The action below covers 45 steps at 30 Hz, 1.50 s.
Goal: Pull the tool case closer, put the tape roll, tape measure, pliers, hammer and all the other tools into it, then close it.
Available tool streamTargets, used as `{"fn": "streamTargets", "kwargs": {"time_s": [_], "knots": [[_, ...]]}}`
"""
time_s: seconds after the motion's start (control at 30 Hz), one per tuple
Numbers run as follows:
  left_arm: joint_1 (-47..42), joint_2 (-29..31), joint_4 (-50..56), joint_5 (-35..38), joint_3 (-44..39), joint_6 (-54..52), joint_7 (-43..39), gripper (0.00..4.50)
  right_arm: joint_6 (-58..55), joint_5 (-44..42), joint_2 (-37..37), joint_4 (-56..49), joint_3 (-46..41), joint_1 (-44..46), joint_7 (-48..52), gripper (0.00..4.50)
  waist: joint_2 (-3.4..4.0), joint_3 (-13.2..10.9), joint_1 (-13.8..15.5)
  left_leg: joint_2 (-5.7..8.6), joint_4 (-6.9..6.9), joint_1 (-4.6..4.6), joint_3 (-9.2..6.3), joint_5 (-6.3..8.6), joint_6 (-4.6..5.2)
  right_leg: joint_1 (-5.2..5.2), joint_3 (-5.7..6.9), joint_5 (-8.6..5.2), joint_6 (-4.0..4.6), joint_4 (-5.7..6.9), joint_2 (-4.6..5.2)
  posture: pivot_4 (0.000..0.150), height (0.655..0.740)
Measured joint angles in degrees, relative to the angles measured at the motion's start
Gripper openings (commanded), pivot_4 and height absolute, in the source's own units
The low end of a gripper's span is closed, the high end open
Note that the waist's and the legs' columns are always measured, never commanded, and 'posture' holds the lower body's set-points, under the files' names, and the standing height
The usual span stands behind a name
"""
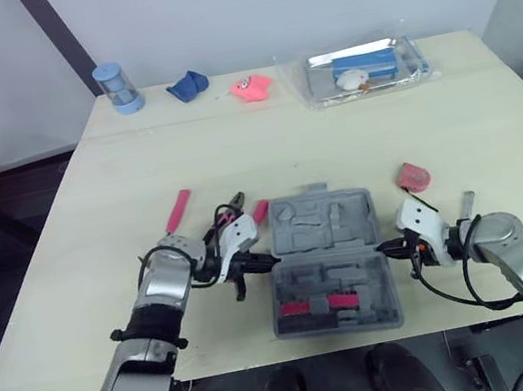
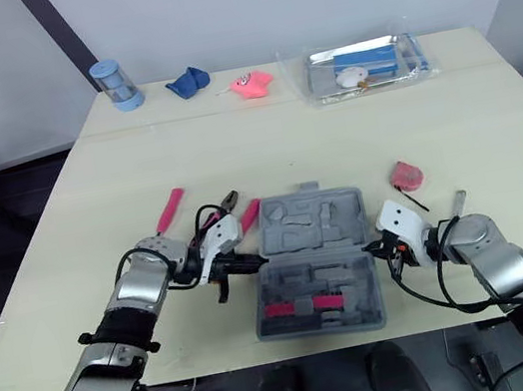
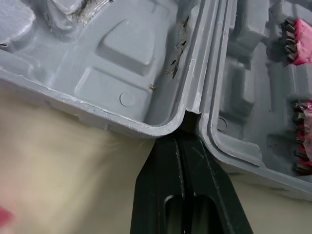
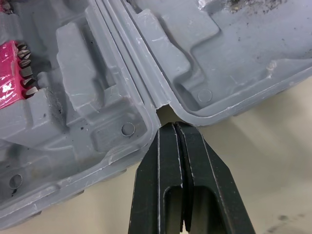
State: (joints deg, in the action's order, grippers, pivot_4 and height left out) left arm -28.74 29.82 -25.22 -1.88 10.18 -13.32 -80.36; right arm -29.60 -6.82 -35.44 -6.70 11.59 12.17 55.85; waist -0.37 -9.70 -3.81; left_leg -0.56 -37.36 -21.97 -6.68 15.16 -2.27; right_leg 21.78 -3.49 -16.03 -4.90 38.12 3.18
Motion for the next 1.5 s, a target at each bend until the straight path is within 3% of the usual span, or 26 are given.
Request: {"fn": "streamTargets", "kwargs": {"time_s": [0.43, 1.5], "knots": [[9.7, 4.6, 15.0, 3.4, 1.4, -7.8, 0.8, 0.00, -3.7, -1.8, -1.4, -5.0, 0.8, -3.5, 0.9, 0.01, 0.00, 0.0, 0.5, -0.01, 0.01, 0.00, 0.00, 0.01, 0.02, 0.00, 0.00, 0.00, 0.00, -0.02, 0.00, 0.150, 0.7400], [12.0, 7.3, 19.1, 6.4, 5.1, -8.6, 1.9, 0.00, -8.8, -5.3, -4.5, -11.0, 0.6, -7.9, 0.0, 0.01, 0.00, 0.0, 1.4, -0.01, 0.01, 0.00, 0.02, 0.02, 0.02, -0.02, 0.00, 0.00, 0.01, -0.04, 0.00, 0.150, 0.7400]]}}
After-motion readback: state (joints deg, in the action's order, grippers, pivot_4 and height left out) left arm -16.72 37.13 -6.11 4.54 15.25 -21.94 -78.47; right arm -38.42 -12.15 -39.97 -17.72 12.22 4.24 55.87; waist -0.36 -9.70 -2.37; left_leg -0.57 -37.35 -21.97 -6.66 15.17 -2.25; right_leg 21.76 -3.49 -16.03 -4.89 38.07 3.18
